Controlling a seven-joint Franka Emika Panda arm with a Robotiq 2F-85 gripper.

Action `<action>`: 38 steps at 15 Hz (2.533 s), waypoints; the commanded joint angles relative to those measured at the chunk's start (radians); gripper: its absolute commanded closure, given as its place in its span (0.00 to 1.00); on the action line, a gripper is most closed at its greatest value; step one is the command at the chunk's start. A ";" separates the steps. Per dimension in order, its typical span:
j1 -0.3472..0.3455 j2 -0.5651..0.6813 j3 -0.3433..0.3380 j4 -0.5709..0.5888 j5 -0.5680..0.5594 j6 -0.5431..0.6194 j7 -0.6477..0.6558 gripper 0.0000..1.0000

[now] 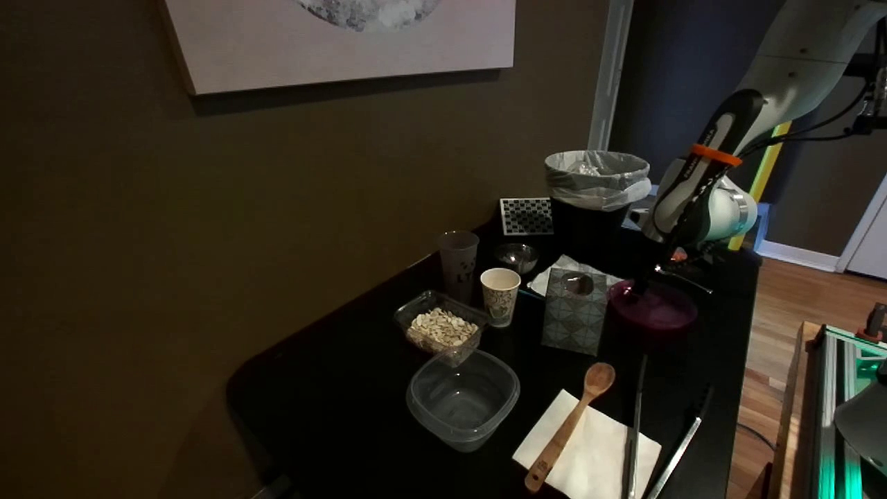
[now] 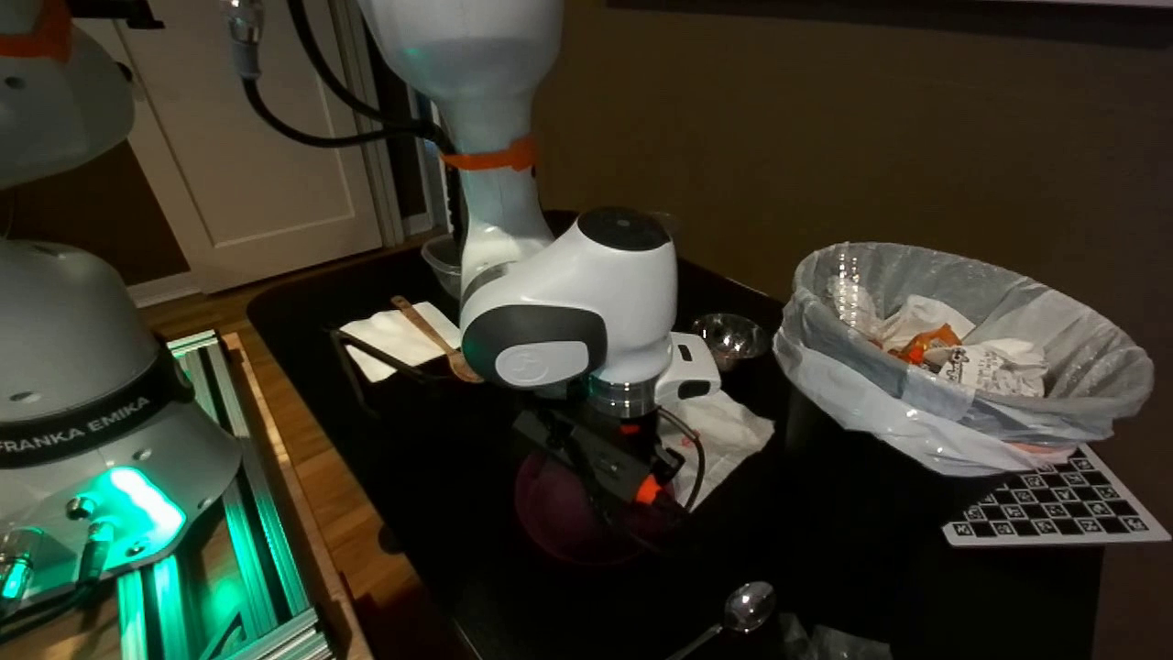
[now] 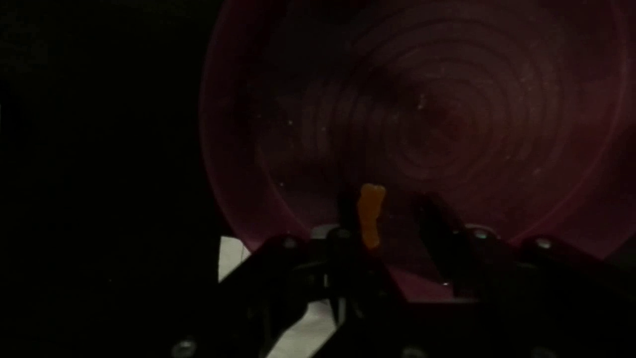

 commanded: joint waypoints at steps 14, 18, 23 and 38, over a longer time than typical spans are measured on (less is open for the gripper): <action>-0.062 0.012 0.063 -0.002 -0.050 0.025 0.017 0.77; -0.062 0.014 0.065 -0.002 -0.052 0.024 0.018 0.84; -0.065 0.010 0.069 -0.002 -0.053 0.022 0.018 0.90; -0.120 -0.066 0.148 -0.030 -0.048 0.015 0.018 0.96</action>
